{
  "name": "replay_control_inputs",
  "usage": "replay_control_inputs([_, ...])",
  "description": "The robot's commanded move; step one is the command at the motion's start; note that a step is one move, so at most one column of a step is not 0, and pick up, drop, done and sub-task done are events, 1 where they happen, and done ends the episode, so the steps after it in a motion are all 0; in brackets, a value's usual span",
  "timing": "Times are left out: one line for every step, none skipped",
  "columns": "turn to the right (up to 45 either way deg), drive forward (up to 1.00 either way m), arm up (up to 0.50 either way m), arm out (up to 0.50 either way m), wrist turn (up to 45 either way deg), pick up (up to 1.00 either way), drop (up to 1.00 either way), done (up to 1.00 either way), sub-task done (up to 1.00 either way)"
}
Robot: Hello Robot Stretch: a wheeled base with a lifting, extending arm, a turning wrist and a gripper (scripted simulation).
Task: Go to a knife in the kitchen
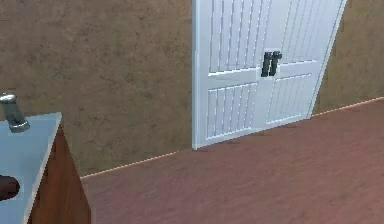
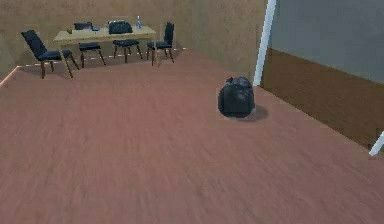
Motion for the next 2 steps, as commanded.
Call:
replay_control_inputs([-45.0, 0.0, 0.0, 0.0, 0.0, 0.0, 0.0, 0.0, 0.0])
replay_control_inputs([-45.0, 0.0, 0.0, 0.0, 0.0, 0.0, 0.0, 0.0, 0.0])
